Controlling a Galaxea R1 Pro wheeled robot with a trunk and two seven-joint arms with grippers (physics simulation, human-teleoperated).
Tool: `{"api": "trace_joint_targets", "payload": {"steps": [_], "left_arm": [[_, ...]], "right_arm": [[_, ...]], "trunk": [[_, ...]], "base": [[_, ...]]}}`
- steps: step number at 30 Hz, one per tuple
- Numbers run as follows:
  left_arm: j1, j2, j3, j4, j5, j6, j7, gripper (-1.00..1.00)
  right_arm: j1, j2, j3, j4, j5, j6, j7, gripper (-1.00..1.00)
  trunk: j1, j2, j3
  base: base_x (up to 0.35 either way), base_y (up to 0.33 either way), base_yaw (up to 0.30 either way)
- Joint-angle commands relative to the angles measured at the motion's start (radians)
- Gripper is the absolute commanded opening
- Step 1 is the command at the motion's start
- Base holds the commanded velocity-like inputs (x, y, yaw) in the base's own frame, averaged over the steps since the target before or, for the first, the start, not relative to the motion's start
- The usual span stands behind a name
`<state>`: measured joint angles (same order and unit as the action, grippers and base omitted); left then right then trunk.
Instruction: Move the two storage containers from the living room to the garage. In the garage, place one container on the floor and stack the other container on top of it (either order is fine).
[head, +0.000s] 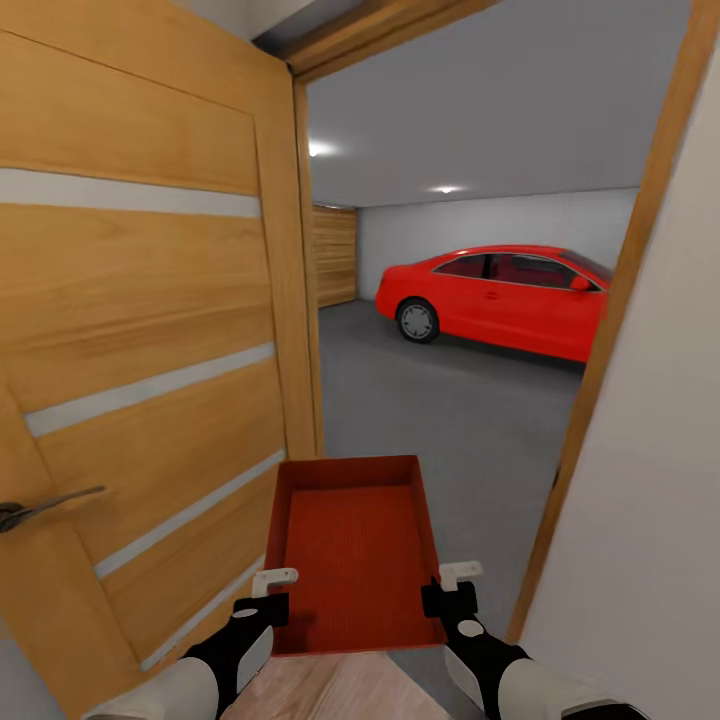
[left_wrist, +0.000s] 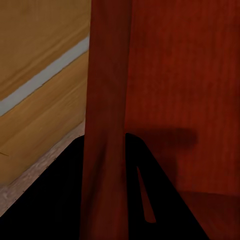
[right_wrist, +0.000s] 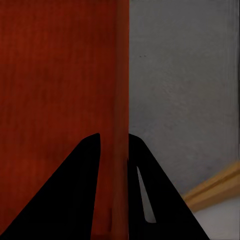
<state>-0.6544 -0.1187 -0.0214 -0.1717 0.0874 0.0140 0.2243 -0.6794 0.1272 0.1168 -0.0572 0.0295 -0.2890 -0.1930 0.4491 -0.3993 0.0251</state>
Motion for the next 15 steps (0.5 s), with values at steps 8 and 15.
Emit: {"api": "trace_joint_targets", "payload": {"steps": [8,15], "left_arm": [[-0.001,0.09,0.049,-0.006,0.087,0.003,0.007,-1.0],[-0.001,0.09,0.049,-0.007,0.087,0.002,0.007,-1.0]], "right_arm": [[0.0,-0.004,-0.063,0.002,0.003,0.001,-0.003,-1.0],[0.0,-0.004,-0.063,0.002,0.003,0.001,-0.003,-1.0]], "trunk": [[0.001,-0.001,0.0],[0.001,-0.001,0.0]], "base": [[0.312,0.188,-0.28],[0.312,0.188,-0.285]]}}
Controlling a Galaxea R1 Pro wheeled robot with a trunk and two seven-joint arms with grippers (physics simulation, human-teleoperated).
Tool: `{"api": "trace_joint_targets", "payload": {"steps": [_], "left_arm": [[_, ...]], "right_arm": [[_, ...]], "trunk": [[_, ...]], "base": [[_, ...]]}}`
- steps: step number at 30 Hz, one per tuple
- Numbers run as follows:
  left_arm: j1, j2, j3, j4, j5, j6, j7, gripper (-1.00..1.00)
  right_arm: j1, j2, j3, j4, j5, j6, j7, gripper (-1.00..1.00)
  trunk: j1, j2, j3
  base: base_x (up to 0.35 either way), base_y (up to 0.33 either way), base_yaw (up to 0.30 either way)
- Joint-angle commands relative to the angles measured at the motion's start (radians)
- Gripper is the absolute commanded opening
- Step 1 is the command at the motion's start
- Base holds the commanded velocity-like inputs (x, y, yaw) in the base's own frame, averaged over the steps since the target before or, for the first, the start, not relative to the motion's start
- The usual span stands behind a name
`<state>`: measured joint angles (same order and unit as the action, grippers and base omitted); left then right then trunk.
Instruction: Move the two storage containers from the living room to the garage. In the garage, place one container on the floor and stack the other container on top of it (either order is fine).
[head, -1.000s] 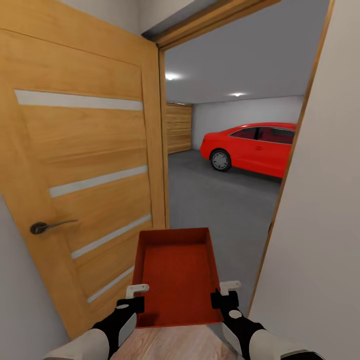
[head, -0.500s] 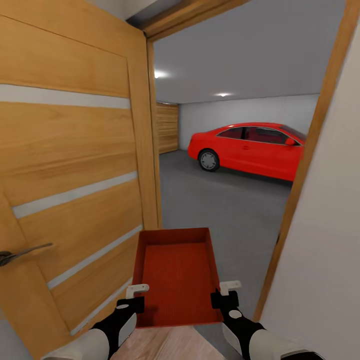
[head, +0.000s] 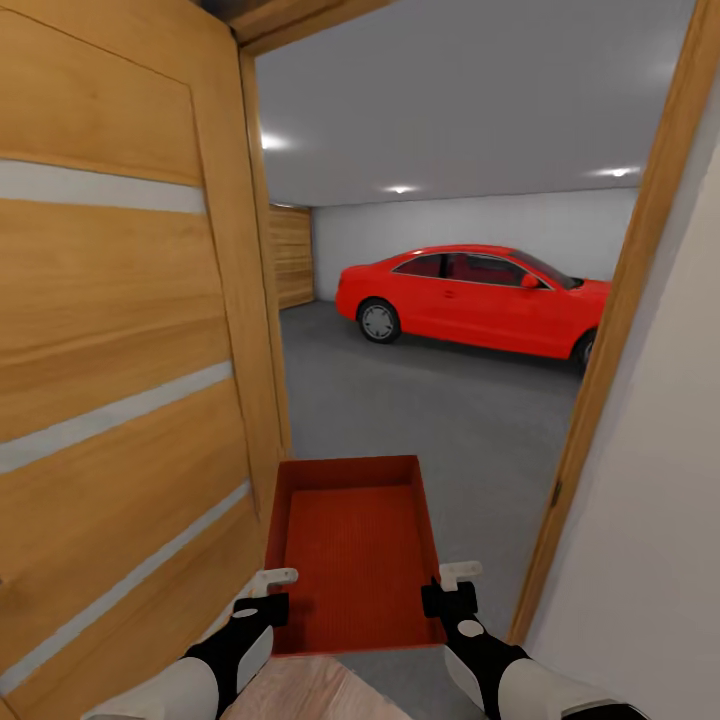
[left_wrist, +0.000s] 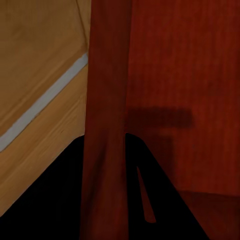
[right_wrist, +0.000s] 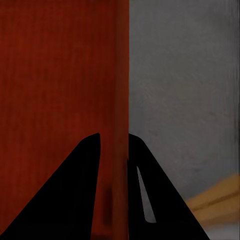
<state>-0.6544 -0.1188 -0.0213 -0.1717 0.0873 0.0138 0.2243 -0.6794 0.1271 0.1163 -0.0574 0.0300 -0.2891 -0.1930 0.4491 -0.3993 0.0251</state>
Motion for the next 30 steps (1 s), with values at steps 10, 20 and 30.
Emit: {"api": "trace_joint_targets", "payload": {"steps": [10,20,30], "left_arm": [[-0.001,0.09,0.049,-0.007,0.088,0.002,0.007,-1.0],[-0.001,0.089,0.047,-0.009,0.086,0.002,0.007,-1.0],[-0.001,0.088,0.046,-0.012,0.086,0.002,0.007,-1.0]], "right_arm": [[0.0,-0.004,-0.063,0.002,0.002,0.001,-0.003,-1.0],[0.0,-0.004,-0.064,0.002,0.002,0.001,-0.003,-1.0],[0.0,-0.004,-0.064,0.002,0.002,0.001,-0.003,-1.0]], "trunk": [[0.001,-0.001,0.0],[0.001,-0.001,0.0],[0.001,-0.001,0.0]], "base": [[0.31,0.192,-0.223],[0.299,0.218,-0.129],[0.297,0.221,-0.286]]}}
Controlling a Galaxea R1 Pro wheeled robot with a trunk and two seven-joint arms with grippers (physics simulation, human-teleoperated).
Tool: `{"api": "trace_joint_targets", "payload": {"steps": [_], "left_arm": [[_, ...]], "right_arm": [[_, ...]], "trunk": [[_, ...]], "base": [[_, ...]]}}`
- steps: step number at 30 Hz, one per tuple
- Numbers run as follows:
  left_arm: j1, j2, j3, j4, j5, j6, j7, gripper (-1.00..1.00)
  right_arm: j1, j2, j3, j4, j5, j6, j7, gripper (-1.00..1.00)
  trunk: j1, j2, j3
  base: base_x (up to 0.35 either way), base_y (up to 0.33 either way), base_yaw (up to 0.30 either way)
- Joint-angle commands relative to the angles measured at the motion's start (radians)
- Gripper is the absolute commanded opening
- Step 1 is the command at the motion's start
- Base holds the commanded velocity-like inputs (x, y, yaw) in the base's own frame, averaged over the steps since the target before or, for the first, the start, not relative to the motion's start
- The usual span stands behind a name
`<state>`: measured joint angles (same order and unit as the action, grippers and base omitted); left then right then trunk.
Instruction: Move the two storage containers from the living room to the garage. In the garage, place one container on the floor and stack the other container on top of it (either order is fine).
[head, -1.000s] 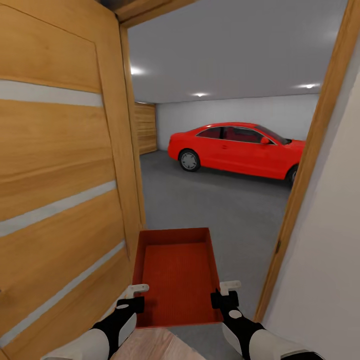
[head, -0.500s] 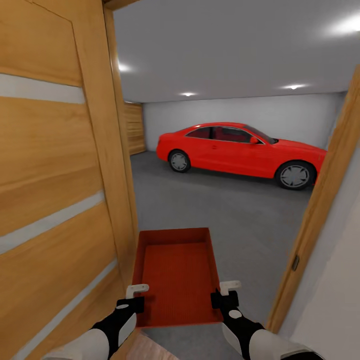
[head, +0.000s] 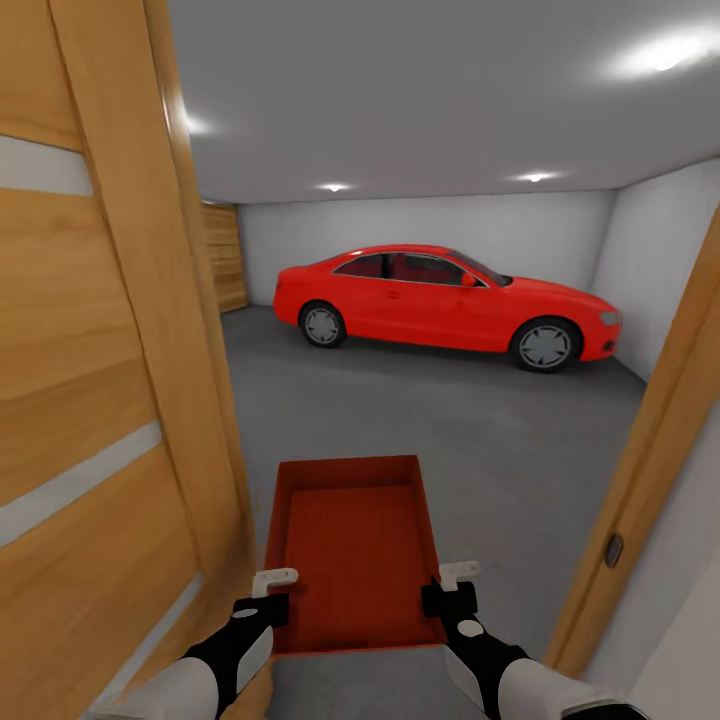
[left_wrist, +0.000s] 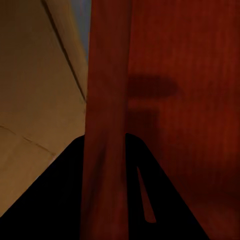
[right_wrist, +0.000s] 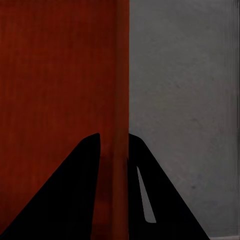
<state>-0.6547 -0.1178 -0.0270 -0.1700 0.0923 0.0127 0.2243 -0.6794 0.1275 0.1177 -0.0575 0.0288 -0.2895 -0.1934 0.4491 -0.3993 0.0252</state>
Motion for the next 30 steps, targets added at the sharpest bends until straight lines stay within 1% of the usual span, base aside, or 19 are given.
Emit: {"api": "trace_joint_targets", "payload": {"steps": [1,11,14,23,30], "left_arm": [[0.0,0.087,0.052,-0.014,0.081,0.003,0.007,-1.0],[0.0,0.087,0.052,-0.016,0.081,0.002,0.007,-1.0],[0.0,0.087,0.052,-0.012,0.081,-0.011,0.008,-1.0],[0.0,0.087,0.052,-0.009,0.081,-0.025,0.009,-1.0],[0.0,0.086,0.052,-0.011,0.081,-0.025,0.011,-1.0]], "right_arm": [[0.0,-0.005,-0.066,0.002,0.003,0.001,-0.003,-1.0],[0.0,-0.005,-0.066,0.002,0.003,0.001,-0.003,-1.0],[0.0,-0.005,-0.066,0.002,0.003,0.001,-0.003,-1.0],[0.0,-0.004,-0.066,0.002,0.003,0.001,-0.003,-1.0],[0.0,-0.005,-0.066,0.002,0.003,0.001,-0.003,-1.0]], "trunk": [[0.001,-0.001,0.0],[0.001,-0.001,0.0],[0.001,-0.001,0.0],[0.001,-0.001,0.0],[0.001,-0.001,0.0]], "base": [[0.297,0.221,-0.288],[0.296,0.221,-0.288],[0.249,0.164,-0.247],[0.04,0.024,-0.057],[0.001,0.0,-0.213]]}}
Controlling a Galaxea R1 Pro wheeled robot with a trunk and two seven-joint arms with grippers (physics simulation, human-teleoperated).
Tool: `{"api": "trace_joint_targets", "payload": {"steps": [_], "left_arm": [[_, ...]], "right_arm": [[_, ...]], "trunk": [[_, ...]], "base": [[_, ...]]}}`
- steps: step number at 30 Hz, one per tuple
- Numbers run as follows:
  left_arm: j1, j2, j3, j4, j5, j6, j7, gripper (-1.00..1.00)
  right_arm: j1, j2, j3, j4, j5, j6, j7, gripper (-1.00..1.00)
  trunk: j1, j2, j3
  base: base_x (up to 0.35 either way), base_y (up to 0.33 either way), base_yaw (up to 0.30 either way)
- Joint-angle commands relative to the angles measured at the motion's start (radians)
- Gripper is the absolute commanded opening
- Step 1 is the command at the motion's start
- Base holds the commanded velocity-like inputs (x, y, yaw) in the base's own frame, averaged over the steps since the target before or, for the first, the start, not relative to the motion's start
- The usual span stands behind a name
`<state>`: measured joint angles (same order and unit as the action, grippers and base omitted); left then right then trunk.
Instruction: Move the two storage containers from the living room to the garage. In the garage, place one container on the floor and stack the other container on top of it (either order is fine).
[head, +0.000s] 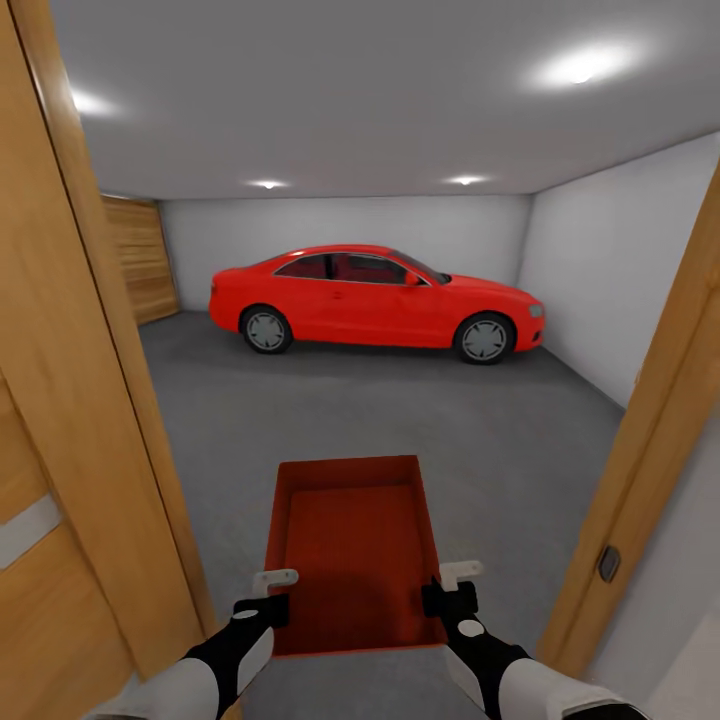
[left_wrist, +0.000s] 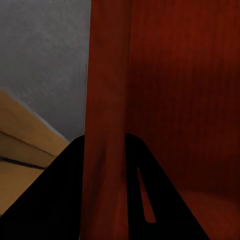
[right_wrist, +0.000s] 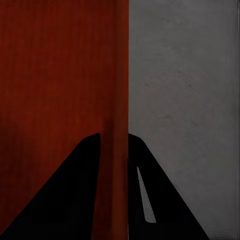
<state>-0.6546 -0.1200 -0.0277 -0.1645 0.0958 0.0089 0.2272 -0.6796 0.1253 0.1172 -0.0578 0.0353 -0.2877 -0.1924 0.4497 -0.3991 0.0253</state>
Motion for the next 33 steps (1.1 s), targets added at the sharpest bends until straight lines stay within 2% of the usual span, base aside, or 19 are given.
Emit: {"api": "trace_joint_targets", "payload": {"steps": [1,9,17,18,21,24,25,33], "left_arm": [[0.0,0.088,0.052,-0.016,0.078,-0.021,0.009,-1.0],[0.0,0.088,0.052,-0.015,0.078,-0.021,0.011,-1.0],[0.0,0.088,0.052,-0.012,0.078,-0.021,0.011,-1.0],[0.003,0.005,-0.014,-0.003,0.018,0.0,0.004,-1.0],[0.003,0.012,-0.032,-0.001,0.034,0.0,-0.001,-1.0],[0.003,0.012,-0.032,-0.001,0.032,0.0,-0.002,-1.0],[0.003,0.012,-0.032,-0.001,0.035,0.0,-0.003,-1.0],[0.003,0.012,-0.019,-0.002,0.025,0.0,-0.004,-1.0]], "right_arm": [[0.0,-0.003,-0.065,0.003,-0.003,-0.001,-0.004,-1.0],[0.0,-0.003,-0.065,0.003,-0.003,-0.001,-0.004,-1.0],[0.0,-0.001,-0.065,0.003,-0.004,0.001,-0.004,-1.0],[0.0,0.005,0.014,0.007,0.0,-0.003,-0.012,-1.0],[0.0,0.009,0.045,0.012,-0.031,-0.008,-0.017,-1.0],[0.0,0.007,0.084,0.012,-0.071,-0.008,-0.019,-1.0],[0.0,0.006,0.089,0.012,-0.072,-0.008,-0.017,-1.0],[0.0,0.004,0.046,0.011,-0.029,-0.01,-0.016,-1.0]], "trunk": [[0.0,-0.001,-0.001],[0.0,-0.001,-0.001],[0.0,-0.001,-0.001],[0.0,-0.001,0.0],[0.0,-0.001,0.0],[0.0,-0.001,0.0],[0.0,-0.001,0.0],[0.0,-0.001,0.0]], "base": [[0.0,0.0,-0.24],[0.0,0.0,-0.222],[0.0,0.0,-0.025],[0.0,0.0,0.0],[0.0,0.0,0.0],[0.0,0.0,0.0],[0.0,0.0,0.0],[0.002,0.019,0.0]]}}
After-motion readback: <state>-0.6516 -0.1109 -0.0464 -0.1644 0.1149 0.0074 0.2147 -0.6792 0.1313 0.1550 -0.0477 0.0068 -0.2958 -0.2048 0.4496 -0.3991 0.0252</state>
